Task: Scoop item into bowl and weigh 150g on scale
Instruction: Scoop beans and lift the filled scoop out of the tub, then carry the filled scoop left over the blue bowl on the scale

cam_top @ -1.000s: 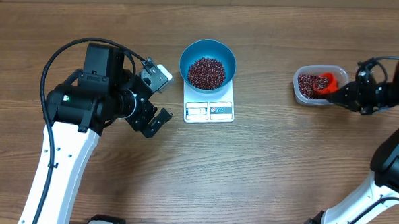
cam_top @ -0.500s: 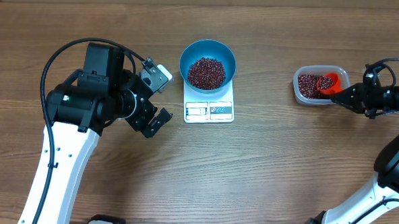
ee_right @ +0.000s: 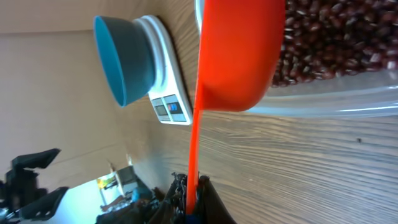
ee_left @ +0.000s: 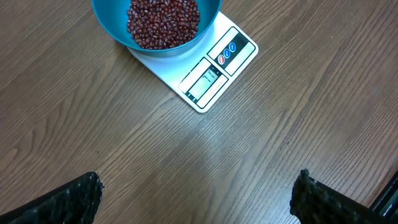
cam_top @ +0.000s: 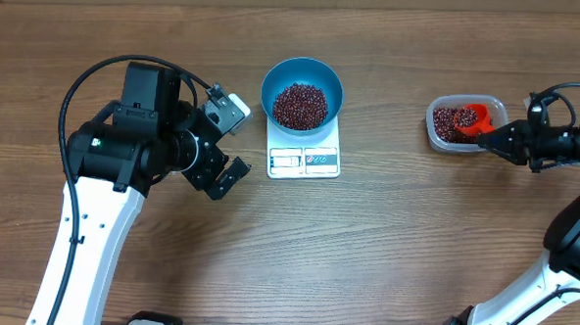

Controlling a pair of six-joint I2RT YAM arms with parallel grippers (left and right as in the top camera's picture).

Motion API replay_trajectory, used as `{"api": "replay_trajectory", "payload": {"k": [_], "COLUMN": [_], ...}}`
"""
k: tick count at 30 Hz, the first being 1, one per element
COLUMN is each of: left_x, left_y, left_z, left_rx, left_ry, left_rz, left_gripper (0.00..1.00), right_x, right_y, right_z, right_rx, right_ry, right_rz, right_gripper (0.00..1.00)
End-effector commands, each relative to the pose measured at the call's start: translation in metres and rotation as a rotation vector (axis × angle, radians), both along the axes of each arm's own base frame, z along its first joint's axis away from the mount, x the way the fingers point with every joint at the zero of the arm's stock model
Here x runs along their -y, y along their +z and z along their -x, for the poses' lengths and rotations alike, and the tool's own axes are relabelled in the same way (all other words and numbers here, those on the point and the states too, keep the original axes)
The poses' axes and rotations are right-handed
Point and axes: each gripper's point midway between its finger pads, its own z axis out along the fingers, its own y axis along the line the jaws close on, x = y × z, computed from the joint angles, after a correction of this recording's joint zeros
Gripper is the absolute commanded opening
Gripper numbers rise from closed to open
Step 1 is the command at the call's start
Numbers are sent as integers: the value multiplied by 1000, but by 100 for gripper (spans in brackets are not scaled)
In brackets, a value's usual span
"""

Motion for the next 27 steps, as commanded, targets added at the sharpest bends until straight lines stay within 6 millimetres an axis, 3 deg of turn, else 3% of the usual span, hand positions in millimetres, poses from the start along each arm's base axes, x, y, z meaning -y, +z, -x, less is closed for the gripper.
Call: {"api": "replay_trajectory", "payload": {"k": [1,13,27], "left_x": [3,3,3], "left_y": [4,4,4], "left_z": [-2,-2,-2], "left_rx": [16,16,16], "left_ry": [-26,-26,-26], "left_rz": [5,5,5], "left_gripper": [100,100,99], "right_x": [-6,-22,-88], "right_y": [14,32,50], "right_z": [-7,-16,-27], "right_rx": [93,131,190], "right_ry": [7,-13,107], "right_rz": [-62,-164,-270], "right_gripper": [4,4,4]}}
